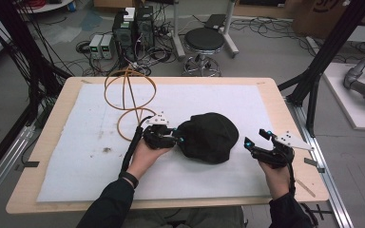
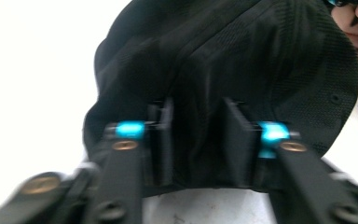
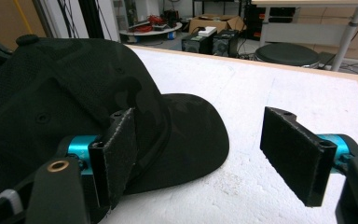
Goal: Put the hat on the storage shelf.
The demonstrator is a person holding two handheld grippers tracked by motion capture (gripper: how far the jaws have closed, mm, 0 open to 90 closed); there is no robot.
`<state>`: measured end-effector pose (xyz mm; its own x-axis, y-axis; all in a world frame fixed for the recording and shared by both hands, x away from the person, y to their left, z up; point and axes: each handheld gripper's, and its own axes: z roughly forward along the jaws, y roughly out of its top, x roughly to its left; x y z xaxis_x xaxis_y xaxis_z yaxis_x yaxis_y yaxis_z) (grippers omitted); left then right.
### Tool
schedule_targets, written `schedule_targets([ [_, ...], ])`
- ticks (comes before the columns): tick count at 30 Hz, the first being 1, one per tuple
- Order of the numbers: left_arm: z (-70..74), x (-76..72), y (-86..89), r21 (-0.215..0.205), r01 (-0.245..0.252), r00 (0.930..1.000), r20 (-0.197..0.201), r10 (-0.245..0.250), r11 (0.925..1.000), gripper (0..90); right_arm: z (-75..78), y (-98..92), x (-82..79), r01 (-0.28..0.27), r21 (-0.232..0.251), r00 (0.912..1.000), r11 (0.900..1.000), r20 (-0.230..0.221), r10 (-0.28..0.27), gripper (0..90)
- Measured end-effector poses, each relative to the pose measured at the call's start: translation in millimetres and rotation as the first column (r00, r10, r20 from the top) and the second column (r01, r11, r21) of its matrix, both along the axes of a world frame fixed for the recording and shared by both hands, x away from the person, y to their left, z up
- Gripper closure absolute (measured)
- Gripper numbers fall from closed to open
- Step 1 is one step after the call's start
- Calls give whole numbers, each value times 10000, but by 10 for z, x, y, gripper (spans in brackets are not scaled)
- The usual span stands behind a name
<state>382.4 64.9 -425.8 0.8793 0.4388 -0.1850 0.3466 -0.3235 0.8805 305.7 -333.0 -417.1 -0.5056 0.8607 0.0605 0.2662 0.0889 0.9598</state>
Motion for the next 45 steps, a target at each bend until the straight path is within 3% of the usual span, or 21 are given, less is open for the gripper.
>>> schedule_targets([
  [1, 5, -7, -8, 46, 40, 9999, 96, -41, 10000, 753, 0, 0, 0, 0, 0, 10000, 10000, 0, 0, 273],
  [3, 13, -9, -14, 62, 14, 9999, 137, -15, 10000, 881, -3, -3, 4, -8, -7, 10000, 10000, 29, 8, 273],
  [7, 26, -13, -1, 99, 23, 9998, 187, -25, 9999, 891, -2, -5, 4, 9, 8, 10000, 10000, -3, -9, 273],
  [11, 84, -30, 59, -140, 3, 9993, 365, 3, 9999, 893, 1, -1, -2, 4, 12, 10000, 10000, 10, -4, 273],
  [14, 157, -66, 76, -240, 267, 9981, 565, -253, 9994, 894, 0, 0, 1, 14, 24, 10000, 10000, 12, -14, 273],
  [15, 244, -94, 75, -394, 410, 9956, 864, -375, 9984, 894, 0, 0, 1, 20, 21, 10000, 10000, 14, -20, 273],
  [17, 285, -102, 75, -473, 480, 9946, 945, -434, 9977, 894, 0, 1, 0, 26, 18, 10000, 10000, 26, -26, 273],
  [21, 525, -107, 81, -729, 656, 9890, 1374, -552, 9952, 895, 4, 5, -6, 59, 19, 10000, 10000, 39, -59, 273],
  [23, 656, -79, 94, -1069, 774, 9873, 1468, -612, 9913, 895, 6, 5, -8, 58, -18, 10000, 10000, 62, -58, 273],
  [30, 880, -22, 83, -1489, 946, 9830, 1704, -687, 9843, 896, 7, 2, -11, 93, 22, 9999, 10000, 64, -94, 273],
  [36, 1144, 69, 32, -1502, 1205, 9762, 1973, -897, 9813, 896, 6, 4, -10, 75, 34, 10000, 10000, 57, -75, 273],
  [42, 1330, 184, 43, -1720, 1154, 9778, 1931, -814, 9783, 896, 4, 1, -5, 62, 29, 10000, 10000, 47, -63, 273],
  [45, 1516, 266, 91, -1833, 1095, 9746, 2128, -693, 9770, 896, 2, 0, -5, 62, 64, 10000, 10000, 22, -62, 273],
])
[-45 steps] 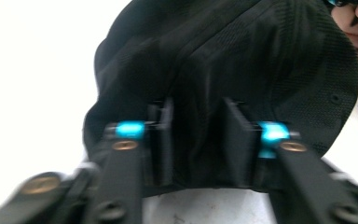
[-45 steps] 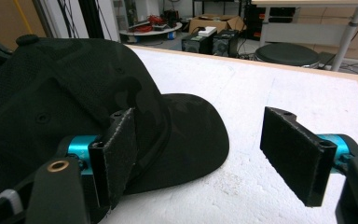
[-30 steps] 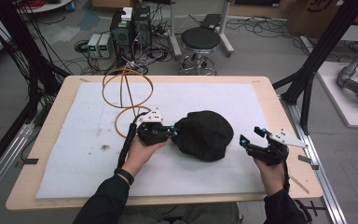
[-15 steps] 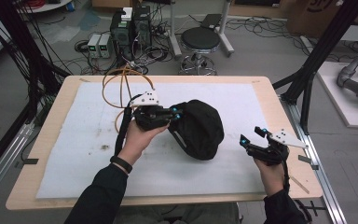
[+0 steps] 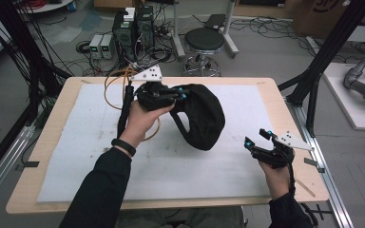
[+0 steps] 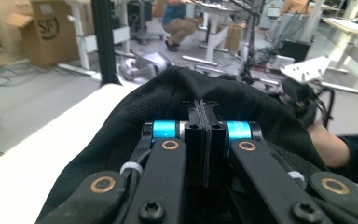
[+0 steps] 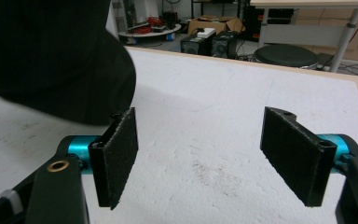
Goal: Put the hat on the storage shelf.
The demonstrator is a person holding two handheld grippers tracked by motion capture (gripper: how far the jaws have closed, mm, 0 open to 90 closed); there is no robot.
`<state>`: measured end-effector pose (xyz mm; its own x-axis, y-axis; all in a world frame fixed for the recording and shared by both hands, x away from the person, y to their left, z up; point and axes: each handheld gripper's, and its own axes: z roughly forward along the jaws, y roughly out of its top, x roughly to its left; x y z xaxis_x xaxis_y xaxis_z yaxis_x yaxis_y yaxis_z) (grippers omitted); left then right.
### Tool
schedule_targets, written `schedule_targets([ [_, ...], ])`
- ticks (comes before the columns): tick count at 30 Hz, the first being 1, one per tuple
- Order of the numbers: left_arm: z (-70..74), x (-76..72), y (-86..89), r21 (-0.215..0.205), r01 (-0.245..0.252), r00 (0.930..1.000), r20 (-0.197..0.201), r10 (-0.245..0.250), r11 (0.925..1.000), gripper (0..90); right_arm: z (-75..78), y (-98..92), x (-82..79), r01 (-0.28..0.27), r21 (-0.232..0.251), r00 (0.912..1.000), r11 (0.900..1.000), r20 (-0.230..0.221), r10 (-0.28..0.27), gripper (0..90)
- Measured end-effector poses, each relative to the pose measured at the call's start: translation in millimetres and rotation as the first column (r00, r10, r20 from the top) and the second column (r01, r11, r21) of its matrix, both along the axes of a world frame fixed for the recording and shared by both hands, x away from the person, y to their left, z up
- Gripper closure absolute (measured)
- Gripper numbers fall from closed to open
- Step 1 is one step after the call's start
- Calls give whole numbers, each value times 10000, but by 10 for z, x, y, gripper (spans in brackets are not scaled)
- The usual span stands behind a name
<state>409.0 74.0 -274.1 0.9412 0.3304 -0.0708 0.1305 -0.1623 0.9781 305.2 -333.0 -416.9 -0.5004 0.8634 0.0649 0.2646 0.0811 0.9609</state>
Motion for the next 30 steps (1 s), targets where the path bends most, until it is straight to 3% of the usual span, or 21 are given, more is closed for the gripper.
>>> schedule_targets([
  [2, 50, 19, 24, 7, -84, 9999, 92, 84, 10000, 896, -1, -1, 1, 5, -2, 10000, 10000, 4, -5, 273],
  [8, 320, 137, 255, -478, -547, 9974, 447, 568, 9974, 896, -5, -8, 0, -20, -14, 10000, 10000, -10, 20, 274],
  [14, 501, 183, 618, -948, -1263, 9874, 833, 1343, 9874, 895, -7, -11, -2, -11, -15, 10000, 10000, -22, 11, 273],
  [22, 533, 141, 1169, -1613, -2400, 9623, 903, 2565, 9573, 895, -15, -8, 4, -37, -9, 10000, 10000, -58, 37, 274],
  [27, 479, 101, 1419, -1475, -2980, 9472, 766, 3113, 9431, 895, -18, 2, 5, -23, -39, 10000, 10000, -81, 22, 273],
  [29, 441, 81, 1518, -1464, -3332, 9349, 764, 3465, 9314, 895, -17, 1, 7, -20, -40, 10000, 10000, -68, 19, 273],
  [30, 415, 74, 1572, -1556, -3402, 9329, 684, 3537, 9274, 895, -19, 1, 5, -8, -50, 10000, 10000, -77, 7, 273],
])
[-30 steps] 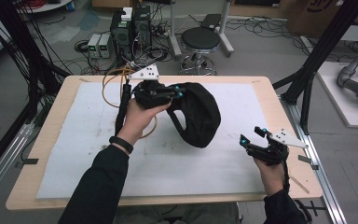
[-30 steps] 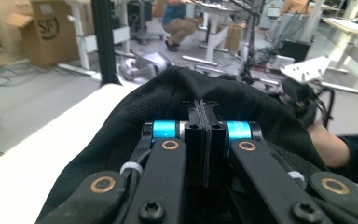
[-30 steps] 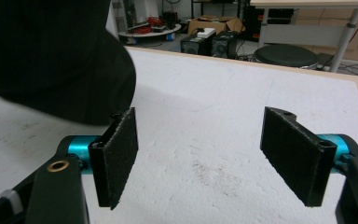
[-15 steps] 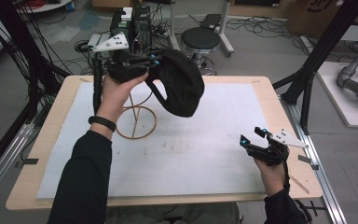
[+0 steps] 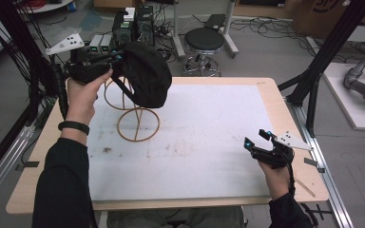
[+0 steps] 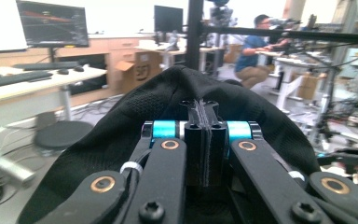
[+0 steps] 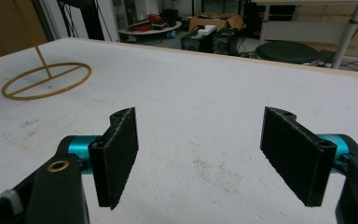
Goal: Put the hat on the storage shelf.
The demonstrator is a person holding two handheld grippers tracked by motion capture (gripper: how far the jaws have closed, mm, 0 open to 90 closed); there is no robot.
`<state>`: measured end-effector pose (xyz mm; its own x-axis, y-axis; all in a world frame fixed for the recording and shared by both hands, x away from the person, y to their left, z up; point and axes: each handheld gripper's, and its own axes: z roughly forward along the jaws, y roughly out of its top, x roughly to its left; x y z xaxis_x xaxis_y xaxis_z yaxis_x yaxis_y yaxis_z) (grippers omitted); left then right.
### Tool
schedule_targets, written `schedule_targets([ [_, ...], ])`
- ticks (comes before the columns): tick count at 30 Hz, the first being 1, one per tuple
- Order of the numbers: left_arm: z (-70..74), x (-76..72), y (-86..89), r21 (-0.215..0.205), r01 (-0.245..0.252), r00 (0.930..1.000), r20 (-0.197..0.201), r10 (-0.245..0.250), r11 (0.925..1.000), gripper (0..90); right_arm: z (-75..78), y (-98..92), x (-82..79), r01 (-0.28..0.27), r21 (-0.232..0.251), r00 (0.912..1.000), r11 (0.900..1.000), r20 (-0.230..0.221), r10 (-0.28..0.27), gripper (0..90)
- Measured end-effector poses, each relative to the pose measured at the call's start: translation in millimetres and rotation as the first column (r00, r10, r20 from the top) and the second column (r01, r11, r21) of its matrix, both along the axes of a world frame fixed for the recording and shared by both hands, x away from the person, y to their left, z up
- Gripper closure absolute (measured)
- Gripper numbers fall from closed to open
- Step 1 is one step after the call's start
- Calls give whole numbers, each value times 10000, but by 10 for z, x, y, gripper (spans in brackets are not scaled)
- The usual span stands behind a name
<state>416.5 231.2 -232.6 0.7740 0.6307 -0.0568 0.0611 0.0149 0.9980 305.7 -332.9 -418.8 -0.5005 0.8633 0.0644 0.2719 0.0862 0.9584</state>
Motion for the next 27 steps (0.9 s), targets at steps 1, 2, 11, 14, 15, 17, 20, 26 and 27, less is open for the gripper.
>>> schedule_targets([
  [1, -29, 0, 51, -99, -60, 9999, -91, 59, 9999, 894, -3, 0, 3, -2, -18, 10000, 10000, -20, 2, 273],
  [2, -61, -4, 97, -133, -157, 9997, -187, 155, 9998, 894, -3, 0, 3, -2, -18, 10000, 10000, -20, 2, 273],
  [11, -311, -66, 319, 86, -526, 9951, -834, 531, 9986, 891, -9, 11, 12, 3, -34, 10000, 10000, -73, -3, 273],
  [14, -374, -88, 331, 152, -586, 9935, -972, 598, 9982, 889, -11, 17, 17, -15, -52, 10000, 10000, -55, 14, 273],
  [15, -406, -95, 344, 104, -673, 9922, -1049, 680, 9977, 888, -12, 18, 19, -10, -58, 10000, 10000, -67, 10, 273],
  [17, -450, -116, 374, -169, -731, 9922, -1026, 710, 9972, 880, -14, 24, 21, -16, -65, 9999, 10000, -114, 15, 273],
  [20, -497, -157, 420, -168, -1001, 9894, -1075, 978, 9948, 760, -13, 32, 21, -56, -82, 9999, 10000, -90, 55, 273],
  [26, -605, -350, 478, -88, -1213, 9881, -968, 1199, 9926, 650, -14, 34, 23, -32, -86, 9999, 10000, -113, 31, 273],
  [27, -619, -401, 469, -81, -1223, 9885, -904, 1211, 9925, 624, -12, 32, 24, -40, -104, 10000, 9999, -70, 39, 273],
])
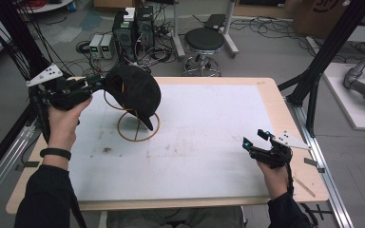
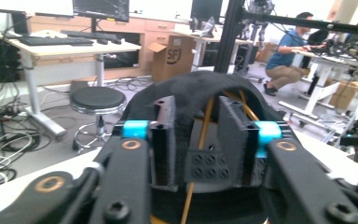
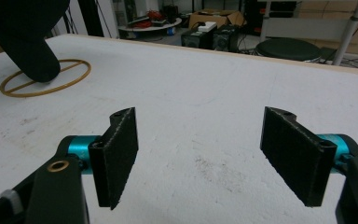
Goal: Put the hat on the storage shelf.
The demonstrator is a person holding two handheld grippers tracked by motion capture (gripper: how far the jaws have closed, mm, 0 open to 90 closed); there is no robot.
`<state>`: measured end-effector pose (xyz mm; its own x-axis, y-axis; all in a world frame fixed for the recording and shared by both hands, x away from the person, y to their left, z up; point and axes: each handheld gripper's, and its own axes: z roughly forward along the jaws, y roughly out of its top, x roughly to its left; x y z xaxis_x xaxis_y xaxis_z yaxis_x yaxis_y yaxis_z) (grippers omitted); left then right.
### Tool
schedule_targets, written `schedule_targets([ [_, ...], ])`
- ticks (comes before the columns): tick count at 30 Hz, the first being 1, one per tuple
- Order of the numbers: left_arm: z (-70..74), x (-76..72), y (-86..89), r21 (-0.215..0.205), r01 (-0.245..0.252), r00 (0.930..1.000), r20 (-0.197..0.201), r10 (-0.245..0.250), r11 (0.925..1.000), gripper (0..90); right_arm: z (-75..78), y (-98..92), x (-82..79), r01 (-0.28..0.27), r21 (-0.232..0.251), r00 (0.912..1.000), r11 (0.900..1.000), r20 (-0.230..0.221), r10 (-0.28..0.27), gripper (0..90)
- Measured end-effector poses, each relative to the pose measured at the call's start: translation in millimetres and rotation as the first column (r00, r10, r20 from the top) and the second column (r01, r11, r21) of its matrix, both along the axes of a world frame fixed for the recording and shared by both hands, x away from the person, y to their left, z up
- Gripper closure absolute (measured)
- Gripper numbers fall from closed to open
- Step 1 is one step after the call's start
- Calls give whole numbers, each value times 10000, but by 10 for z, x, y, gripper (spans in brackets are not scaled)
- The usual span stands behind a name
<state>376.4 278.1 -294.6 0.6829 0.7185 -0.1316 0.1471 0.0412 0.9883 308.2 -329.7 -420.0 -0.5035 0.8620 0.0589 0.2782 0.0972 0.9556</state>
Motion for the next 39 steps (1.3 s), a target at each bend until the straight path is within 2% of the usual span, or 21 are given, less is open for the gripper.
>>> schedule_targets([
  [1, -14, -52, -15, 31, 29, 10000, 32, -30, 10000, 586, 1, 3, -1, 6, -1, 10000, 10000, 8, -6, 273],
  [2, -29, -109, -32, 9, 78, 9999, 67, -78, 10000, 499, 0, 8, 2, -2, -1, 10000, 10000, -2, 2, 273],
  [4, -73, -233, -81, -36, 263, 9995, 180, -262, 9996, 483, -1, 13, 4, 4, 14, 10000, 10000, -7, -4, 273],
  [7, -169, -409, -176, 108, 579, 9980, 253, -581, 9983, 397, 0, 25, 13, -9, 5, 10000, 10000, -36, 9, 273],
  [9, -256, -513, -228, -10, 946, 9952, 270, -946, 9955, 390, -4, 29, 23, -28, -51, 10000, 10000, -24, 28, 273],
  [10, -345, -599, -279, 8, 1150, 9933, 144, -1150, 9934, 360, -8, 38, 30, -19, -32, 10000, 10000, -57, 19, 273],
  [11, -345, -599, -279, 8, 1150, 9933, 144, -1150, 9934, 342, -8, 38, 30, -19, -32, 10000, 10000, -57, 19, 273],
  [16, -561, -758, -361, 386, 1391, 9903, -27, -1391, 9895, 313, -12, 49, 58, -9, -46, 10000, 10000, -71, 8, 273],
  [19, -678, -801, -405, 769, 1452, 9894, -73, -1450, 9864, 302, -17, 59, 69, -35, -92, 9999, 10000, -114, 33, 273],
  [25, -915, -807, -510, 1333, 1599, 9869, -428, -1556, 9781, 296, -20, 67, 73, -51, -130, 9999, 9999, -94, 50, 273],
  [28, -1003, -808, -563, 1418, 1728, 9846, -524, -1669, 9747, 288, -24, 54, 75, -6, -129, 10000, 9999, -97, 5, 273],
  [34, -1216, -812, -672, 1778, 1549, 9878, -420, -1498, 9718, 269, -31, 43, 71, 4, -151, 9998, 9999, -176, -7, 273],
  [37, -1300, -797, -720, 1965, 1611, 9867, -544, -1533, 9672, 266, -40, 29, 67, 24, -230, 9997, 9997, -249, -30, 273],
  [39, -1340, -776, -747, 1901, 1711, 9843, -750, -1595, 9667, 259, -48, 16, 72, 53, -213, 9996, 9998, -279, -59, 273],
])
